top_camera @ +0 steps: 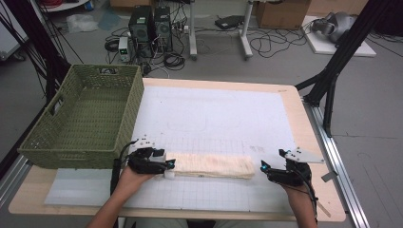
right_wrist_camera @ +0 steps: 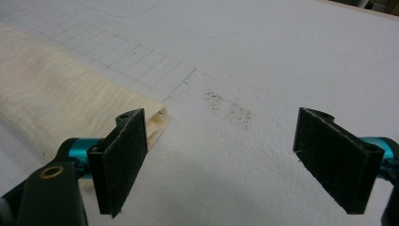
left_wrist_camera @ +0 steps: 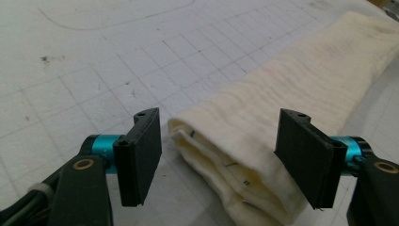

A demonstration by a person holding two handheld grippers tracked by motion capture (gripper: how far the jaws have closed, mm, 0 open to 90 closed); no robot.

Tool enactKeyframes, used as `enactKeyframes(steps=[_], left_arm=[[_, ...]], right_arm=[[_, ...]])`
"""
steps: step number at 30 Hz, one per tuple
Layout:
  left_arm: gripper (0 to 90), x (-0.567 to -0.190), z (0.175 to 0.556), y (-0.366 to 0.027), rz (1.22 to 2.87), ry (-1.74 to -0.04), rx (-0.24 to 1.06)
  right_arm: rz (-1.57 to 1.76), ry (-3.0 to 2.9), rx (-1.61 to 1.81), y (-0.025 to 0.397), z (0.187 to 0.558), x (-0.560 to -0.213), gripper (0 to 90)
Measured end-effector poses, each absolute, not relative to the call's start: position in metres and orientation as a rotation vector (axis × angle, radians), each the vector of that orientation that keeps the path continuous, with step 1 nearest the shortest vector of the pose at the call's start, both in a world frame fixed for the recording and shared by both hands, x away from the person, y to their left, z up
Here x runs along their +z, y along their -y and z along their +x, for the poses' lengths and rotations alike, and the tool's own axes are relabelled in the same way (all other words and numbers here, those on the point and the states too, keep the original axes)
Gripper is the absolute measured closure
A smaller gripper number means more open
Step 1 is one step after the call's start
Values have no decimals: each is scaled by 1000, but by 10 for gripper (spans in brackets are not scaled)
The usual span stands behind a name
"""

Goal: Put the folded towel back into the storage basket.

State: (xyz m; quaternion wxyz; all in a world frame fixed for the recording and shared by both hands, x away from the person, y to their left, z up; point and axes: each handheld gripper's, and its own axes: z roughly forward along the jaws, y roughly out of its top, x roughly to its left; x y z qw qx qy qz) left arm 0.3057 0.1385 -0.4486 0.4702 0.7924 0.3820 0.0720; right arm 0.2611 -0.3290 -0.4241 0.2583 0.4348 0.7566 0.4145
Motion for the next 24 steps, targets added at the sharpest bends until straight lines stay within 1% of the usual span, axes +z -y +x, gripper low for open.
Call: enactKeyframes(steps=[9, 12, 16, 21, 24], left_arm=[[384, -445, 302, -135, 2013, -941, 207], [379, -444, 297, -131, 2087, -958, 280], [376, -441, 291, -127, 2131, -952, 327], [386, -442, 285, -124, 2134, -956, 310], [396, -442, 283, -121, 2130, -975, 325]], right_arm=[[1183, -2054, 1127, 328, 262, -425, 176], [1188, -2057, 1131, 328, 261, -425, 176], [1194, -2058, 1134, 328, 261, -425, 176], [1200, -2059, 1134, 328, 262, -425, 176], [1198, -2063, 1133, 327, 262, -426, 176]])
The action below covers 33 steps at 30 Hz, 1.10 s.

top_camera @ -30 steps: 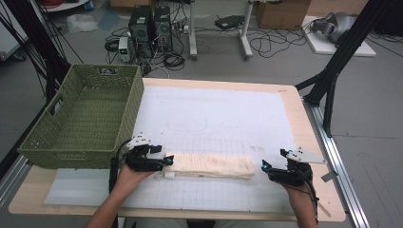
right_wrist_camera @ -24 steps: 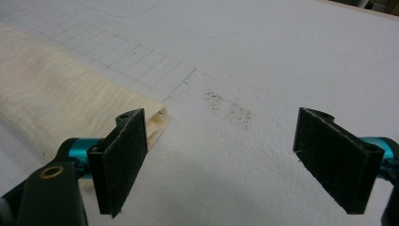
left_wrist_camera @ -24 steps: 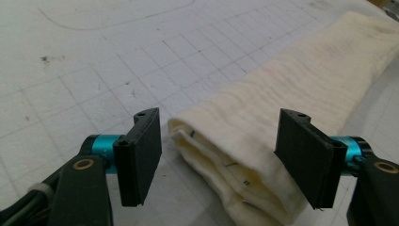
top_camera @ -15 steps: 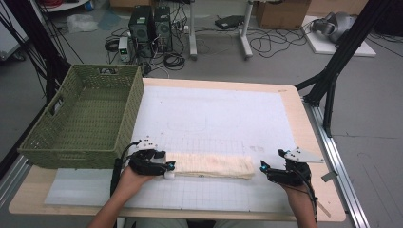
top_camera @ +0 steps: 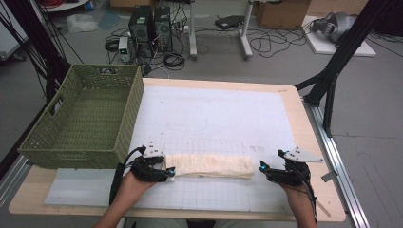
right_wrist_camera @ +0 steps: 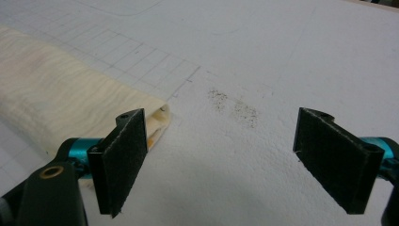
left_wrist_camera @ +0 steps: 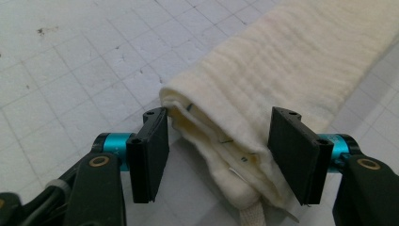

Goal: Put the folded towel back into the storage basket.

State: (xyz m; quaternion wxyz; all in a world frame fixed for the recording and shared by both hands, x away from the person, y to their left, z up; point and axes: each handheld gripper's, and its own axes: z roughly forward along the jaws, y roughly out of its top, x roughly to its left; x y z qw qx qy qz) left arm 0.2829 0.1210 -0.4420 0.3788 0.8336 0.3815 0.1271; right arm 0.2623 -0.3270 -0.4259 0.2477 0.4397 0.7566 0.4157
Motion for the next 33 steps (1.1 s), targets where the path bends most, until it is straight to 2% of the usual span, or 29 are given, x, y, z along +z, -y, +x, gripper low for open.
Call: enactKeyframes(steps=[2, 7, 12, 19, 29, 31, 33], left_arm=[[438, -442, 281, -118, 2120, -981, 339], [652, -443, 278, -113, 2115, -936, 326], [792, -442, 279, -115, 2081, -930, 308], [810, -433, 280, -123, 1931, -911, 278], [806, -433, 281, -125, 1918, -901, 270], [806, -433, 281, -126, 1913, -906, 275], [806, -433, 281, -126, 1907, -907, 278]], right_arm=[[1201, -2068, 1132, 326, 263, -426, 176], [1199, -2073, 1132, 324, 263, -427, 176], [1193, -2073, 1137, 323, 264, -427, 176], [1183, -2092, 1141, 317, 264, -427, 175], [1186, -2218, 1144, 297, 271, -434, 130], [1163, -2242, 1123, 292, 271, -434, 146], [1149, -2274, 1102, 289, 271, -436, 205]])
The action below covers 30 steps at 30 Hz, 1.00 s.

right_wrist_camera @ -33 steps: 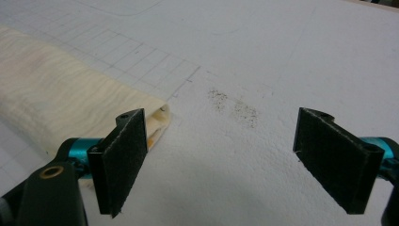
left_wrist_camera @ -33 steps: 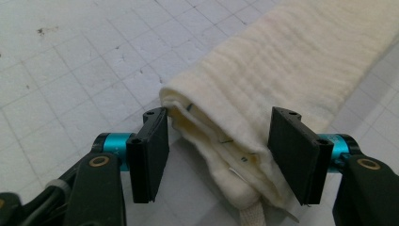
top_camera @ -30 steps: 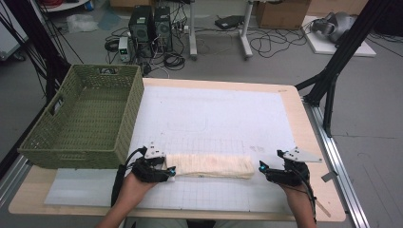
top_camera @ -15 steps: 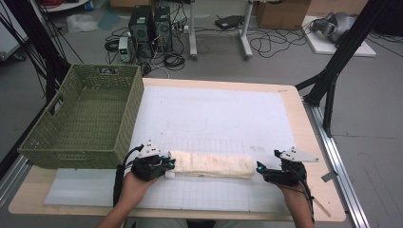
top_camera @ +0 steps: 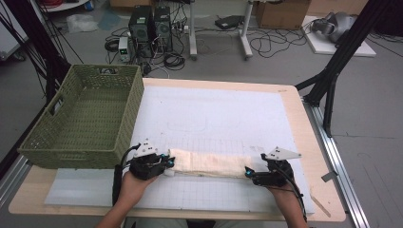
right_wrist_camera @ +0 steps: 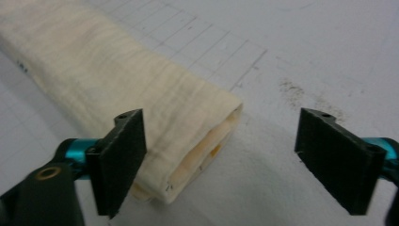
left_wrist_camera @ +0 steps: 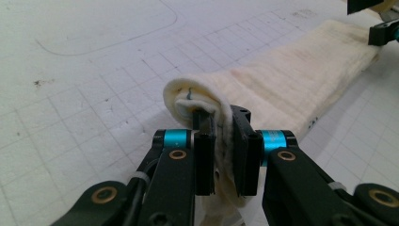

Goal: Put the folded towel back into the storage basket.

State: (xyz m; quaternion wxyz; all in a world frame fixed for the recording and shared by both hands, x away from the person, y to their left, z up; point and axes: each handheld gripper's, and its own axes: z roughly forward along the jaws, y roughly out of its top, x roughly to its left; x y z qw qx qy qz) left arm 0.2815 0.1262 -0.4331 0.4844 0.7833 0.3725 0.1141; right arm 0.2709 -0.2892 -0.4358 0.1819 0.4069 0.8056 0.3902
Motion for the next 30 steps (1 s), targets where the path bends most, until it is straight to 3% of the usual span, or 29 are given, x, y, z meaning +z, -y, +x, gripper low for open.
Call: enactKeyframes(steps=[7, 20, 30], left_arm=[[806, -432, 282, -128, 1895, -899, 291], [803, -433, 281, -127, 1895, -891, 288], [802, -434, 282, -127, 1899, -889, 291]], right_arm=[[1121, -2371, 1090, 281, 271, -440, 300], [1172, -2414, 1105, 276, 271, -446, 357], [1166, -2415, 1156, 269, 270, -446, 700]])
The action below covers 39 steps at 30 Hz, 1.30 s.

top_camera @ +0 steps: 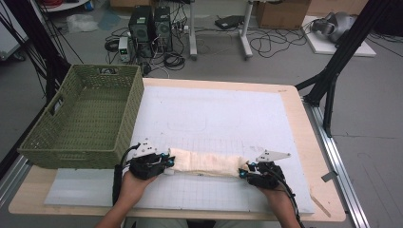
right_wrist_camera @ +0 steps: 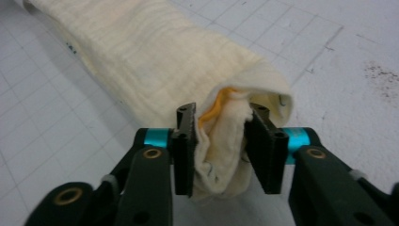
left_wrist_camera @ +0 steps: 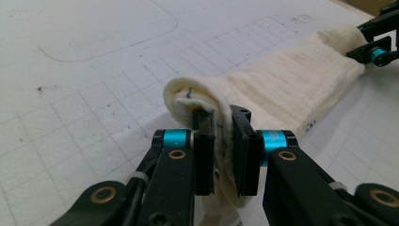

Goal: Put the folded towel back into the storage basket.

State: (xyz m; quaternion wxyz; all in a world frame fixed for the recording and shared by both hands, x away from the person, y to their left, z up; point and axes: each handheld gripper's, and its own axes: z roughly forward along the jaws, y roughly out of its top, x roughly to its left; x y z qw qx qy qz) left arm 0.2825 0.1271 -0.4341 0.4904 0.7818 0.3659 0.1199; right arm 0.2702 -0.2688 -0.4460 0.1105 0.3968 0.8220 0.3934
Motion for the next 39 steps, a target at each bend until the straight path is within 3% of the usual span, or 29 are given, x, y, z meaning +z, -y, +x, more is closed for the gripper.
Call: enactKeyframes(steps=[4, 10, 25, 39], left_arm=[[801, -434, 283, -128, 1896, -889, 293], [802, -433, 283, -130, 1883, -889, 301], [805, -428, 282, -131, 1840, -883, 305], [806, -389, 279, -138, 1739, -812, 374]], right_arm=[[1137, -2421, 1169, 267, 270, -446, 767], [1121, -2406, 1169, 266, 269, -444, 788], [1154, -2269, 1312, 281, 270, -424, 789], [1058, -2185, 1414, 286, 276, -395, 789]])
